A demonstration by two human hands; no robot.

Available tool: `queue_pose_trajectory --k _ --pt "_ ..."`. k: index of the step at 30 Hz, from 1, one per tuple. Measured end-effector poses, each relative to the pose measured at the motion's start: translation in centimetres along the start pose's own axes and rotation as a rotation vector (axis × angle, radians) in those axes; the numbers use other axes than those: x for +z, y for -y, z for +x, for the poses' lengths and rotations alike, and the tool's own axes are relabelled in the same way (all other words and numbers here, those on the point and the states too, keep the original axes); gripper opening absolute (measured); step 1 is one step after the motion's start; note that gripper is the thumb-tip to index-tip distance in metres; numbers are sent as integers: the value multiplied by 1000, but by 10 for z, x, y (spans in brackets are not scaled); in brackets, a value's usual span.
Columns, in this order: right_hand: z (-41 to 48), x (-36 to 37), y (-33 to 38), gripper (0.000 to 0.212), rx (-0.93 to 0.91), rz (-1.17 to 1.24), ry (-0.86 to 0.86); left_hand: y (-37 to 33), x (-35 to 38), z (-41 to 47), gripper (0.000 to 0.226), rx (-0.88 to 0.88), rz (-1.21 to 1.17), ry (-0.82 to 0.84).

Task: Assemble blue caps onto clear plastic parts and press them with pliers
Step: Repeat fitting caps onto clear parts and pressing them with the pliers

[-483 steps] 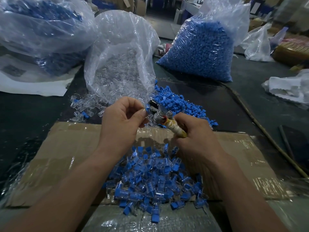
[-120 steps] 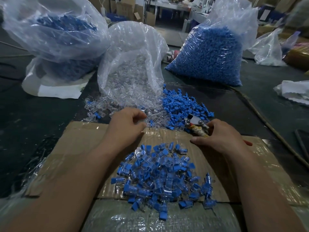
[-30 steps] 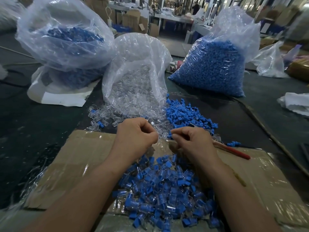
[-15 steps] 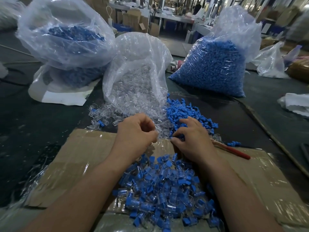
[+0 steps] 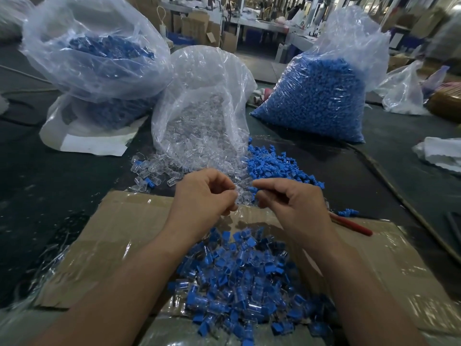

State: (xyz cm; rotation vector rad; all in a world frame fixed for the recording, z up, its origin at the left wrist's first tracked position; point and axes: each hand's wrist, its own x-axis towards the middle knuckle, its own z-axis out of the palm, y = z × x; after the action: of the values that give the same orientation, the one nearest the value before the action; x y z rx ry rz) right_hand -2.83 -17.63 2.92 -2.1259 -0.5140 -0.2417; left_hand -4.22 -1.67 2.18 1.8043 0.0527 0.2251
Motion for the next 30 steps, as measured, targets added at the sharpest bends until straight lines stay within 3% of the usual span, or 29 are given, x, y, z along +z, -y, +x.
queue_pose_trajectory --k 3,8,14,18,20,30 --pt "-2 4 5 28 -39 28 -10 0 2 -1 19 12 -17 9" --pt "-3 11 1 9 -22 -4 -31 0 5 -3 20 37 -64 71" --pt "-2 10 0 14 -43 26 -21 -4 3 -4 19 31 -130 114" --pt "-1 5 0 31 11 171 11 -9 -2 -2 16 -38 -258 169" --pt "-2 6 2 29 20 290 78 -10 -3 -3 15 -63 -295 213" --pt "-3 5 2 18 -76 343 70 -13 -3 -4 22 -103 -342 241"
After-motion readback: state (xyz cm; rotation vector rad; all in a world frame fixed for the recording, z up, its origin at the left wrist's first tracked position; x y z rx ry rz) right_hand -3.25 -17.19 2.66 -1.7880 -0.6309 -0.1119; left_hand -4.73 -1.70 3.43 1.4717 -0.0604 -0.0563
